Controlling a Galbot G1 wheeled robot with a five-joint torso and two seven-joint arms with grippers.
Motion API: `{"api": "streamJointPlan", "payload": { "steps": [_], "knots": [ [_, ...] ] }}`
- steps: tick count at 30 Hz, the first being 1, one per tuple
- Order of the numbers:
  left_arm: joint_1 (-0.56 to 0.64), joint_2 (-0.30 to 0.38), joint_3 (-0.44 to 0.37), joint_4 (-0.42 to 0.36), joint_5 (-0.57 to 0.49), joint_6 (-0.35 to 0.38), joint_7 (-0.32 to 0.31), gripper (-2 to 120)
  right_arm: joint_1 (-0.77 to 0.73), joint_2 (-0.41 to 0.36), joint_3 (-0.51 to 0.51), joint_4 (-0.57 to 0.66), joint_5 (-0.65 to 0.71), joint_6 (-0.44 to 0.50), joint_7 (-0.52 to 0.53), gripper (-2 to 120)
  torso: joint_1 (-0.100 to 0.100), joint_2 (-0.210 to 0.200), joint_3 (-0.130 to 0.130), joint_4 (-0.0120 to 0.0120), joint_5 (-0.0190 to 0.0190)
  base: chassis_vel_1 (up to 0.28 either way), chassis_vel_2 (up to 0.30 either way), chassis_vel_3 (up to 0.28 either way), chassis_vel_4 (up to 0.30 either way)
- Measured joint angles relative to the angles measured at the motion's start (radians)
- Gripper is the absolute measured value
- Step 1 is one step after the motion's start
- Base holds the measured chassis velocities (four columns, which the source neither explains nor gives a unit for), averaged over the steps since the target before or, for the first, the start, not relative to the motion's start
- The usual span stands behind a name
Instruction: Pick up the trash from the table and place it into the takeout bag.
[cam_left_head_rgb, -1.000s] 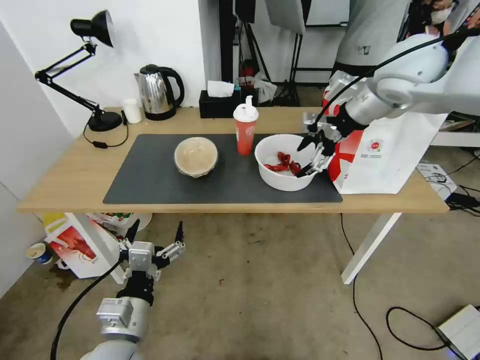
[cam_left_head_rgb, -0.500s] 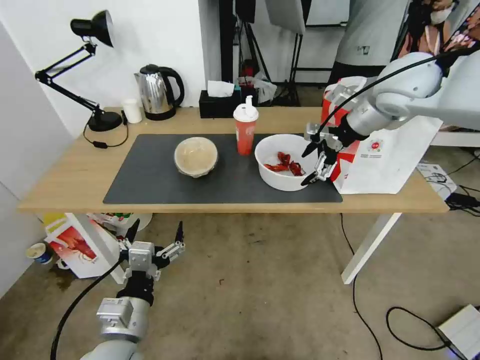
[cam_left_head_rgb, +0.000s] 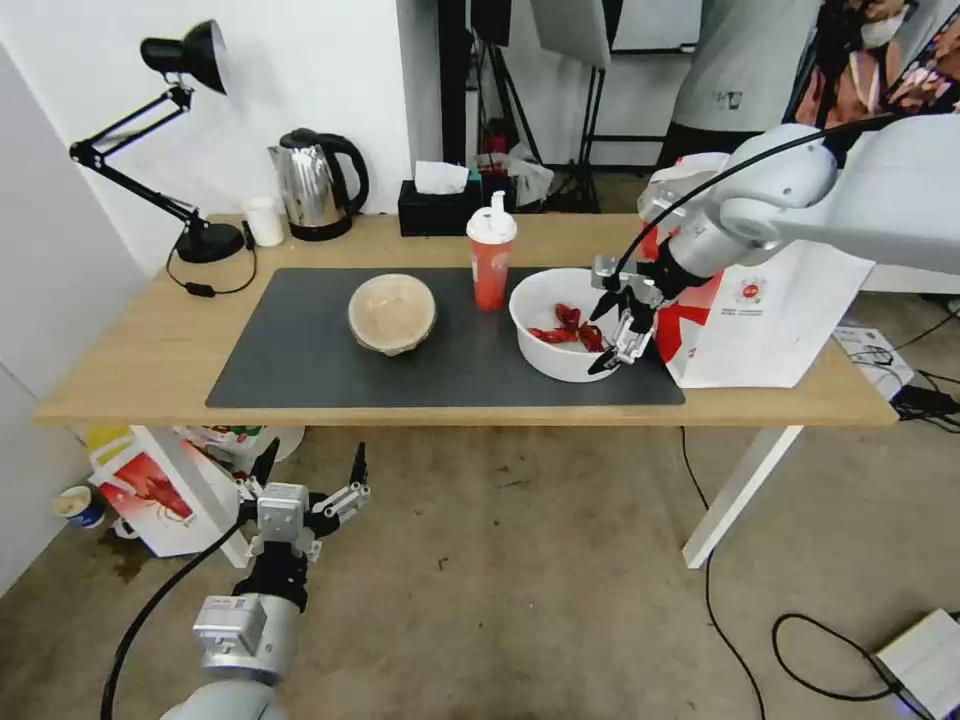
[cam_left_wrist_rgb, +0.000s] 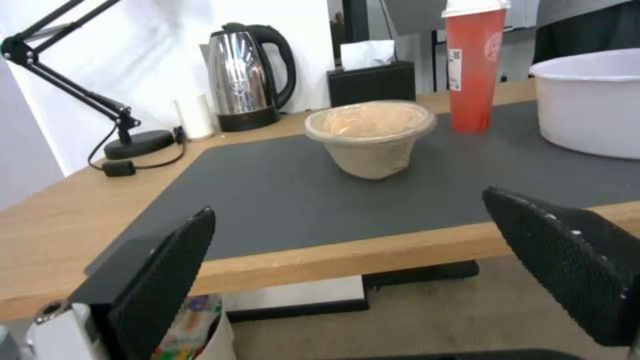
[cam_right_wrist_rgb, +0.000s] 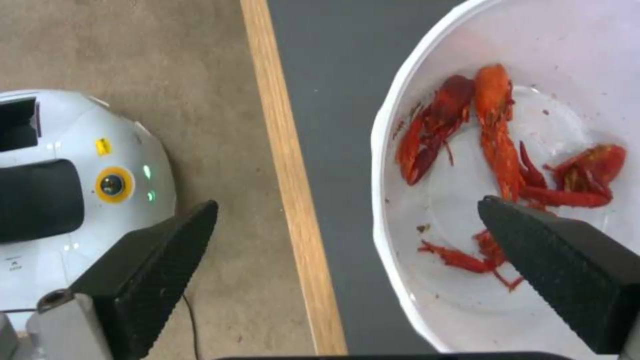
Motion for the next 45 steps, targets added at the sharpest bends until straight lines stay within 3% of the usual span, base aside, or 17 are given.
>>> {"api": "streamJointPlan", "payload": {
  "steps": [45],
  "knots": [
    [0.0, 0.0, 0.0, 0.0, 0.0, 0.0, 0.0, 100, -0.141, -0.062, 0.091, -0.121, -0.049, 0.005, -0.018, 100, 0.0, 0.0, 0.0, -0.0001, 0.0, 0.0, 0.0, 0.0, 0.0]
  ]
}}
